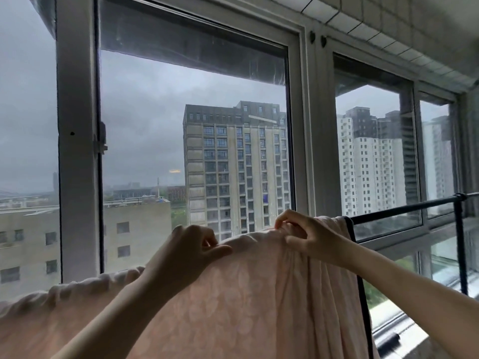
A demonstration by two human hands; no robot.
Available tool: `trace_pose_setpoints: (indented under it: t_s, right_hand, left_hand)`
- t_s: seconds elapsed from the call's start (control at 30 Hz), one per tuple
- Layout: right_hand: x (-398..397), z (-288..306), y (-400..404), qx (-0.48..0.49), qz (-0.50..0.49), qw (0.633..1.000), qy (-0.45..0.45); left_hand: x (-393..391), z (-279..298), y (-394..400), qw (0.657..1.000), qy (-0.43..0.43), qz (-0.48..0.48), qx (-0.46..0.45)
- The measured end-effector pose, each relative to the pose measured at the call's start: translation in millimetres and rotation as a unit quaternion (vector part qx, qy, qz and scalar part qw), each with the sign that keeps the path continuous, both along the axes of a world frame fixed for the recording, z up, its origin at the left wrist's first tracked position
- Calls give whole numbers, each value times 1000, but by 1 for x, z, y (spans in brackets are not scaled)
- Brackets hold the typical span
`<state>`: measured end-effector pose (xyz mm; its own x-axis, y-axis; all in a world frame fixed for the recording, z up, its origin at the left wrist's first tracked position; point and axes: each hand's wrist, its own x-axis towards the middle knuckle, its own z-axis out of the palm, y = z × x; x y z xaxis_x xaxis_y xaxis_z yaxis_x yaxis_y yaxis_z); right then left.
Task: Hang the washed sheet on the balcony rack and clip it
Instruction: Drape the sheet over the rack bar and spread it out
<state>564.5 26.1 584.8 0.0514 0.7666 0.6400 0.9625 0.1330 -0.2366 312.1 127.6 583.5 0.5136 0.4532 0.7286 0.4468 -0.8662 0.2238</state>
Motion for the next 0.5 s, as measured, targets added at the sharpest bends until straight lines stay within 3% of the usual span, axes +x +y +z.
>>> trace_pose_setpoints:
  t_s: [0.1,0.5]
  right_hand:
    - [4,6,-3,-30,99,992,78]
    - [34,7,-16,-51,3,998,35]
  left_hand:
    - [-3,0,-2,1000,8,2,-1]
    - [-8,1,-8,1000,20,15,-4]
